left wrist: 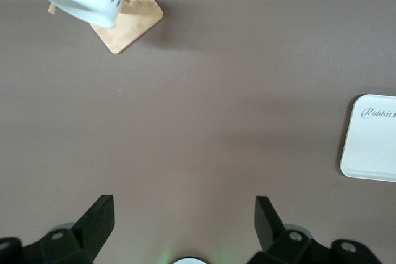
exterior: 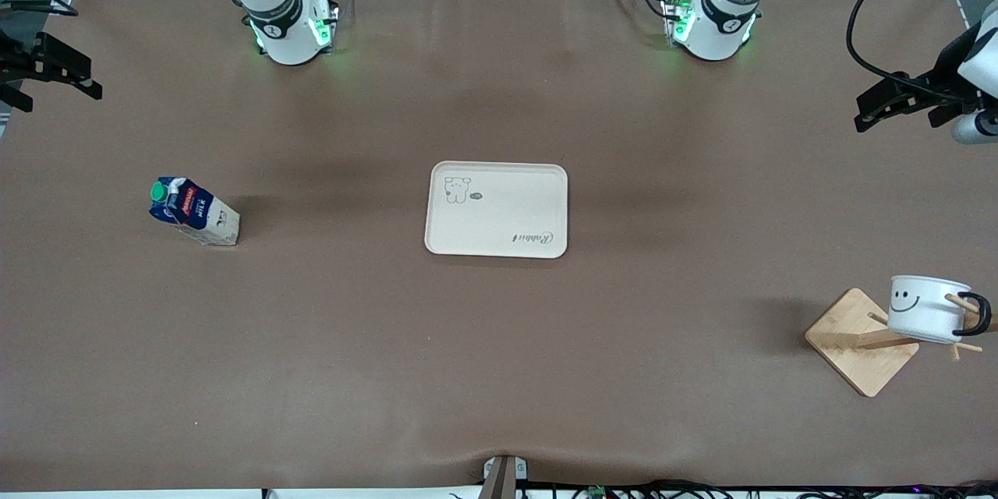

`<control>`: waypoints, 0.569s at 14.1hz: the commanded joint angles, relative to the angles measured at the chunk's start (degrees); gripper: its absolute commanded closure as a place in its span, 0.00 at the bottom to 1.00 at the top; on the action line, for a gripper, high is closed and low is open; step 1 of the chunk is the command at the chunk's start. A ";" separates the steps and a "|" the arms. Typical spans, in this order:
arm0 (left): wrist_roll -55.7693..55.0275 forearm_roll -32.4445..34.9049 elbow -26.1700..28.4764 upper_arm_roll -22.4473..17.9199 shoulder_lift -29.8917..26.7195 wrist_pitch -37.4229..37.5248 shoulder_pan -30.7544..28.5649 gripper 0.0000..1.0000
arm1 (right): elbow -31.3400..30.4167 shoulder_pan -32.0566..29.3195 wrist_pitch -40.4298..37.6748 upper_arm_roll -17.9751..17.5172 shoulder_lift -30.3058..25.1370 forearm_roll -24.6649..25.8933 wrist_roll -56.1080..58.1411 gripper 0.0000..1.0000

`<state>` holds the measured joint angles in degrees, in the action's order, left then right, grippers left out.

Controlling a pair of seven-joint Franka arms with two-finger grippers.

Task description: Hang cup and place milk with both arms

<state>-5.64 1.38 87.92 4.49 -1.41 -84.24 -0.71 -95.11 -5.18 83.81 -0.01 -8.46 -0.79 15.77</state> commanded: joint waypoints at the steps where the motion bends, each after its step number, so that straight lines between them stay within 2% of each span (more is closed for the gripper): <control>1: 0.37 -0.94 0.41 1.57 -1.05 -0.14 0.36 0.00 | 2.29 0.87 -0.66 -0.07 1.34 1.93 -1.26 0.00; 8: 0.10 -1.03 -0.91 1.75 -0.79 -0.14 0.36 0.00 | 5.02 0.43 -0.66 0.10 3.36 3.69 -0.91 0.00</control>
<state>-5.64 1.36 87.34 6.26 -1.44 -84.24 -0.22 -92.30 -4.63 83.82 0.10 -6.65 1.54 15.32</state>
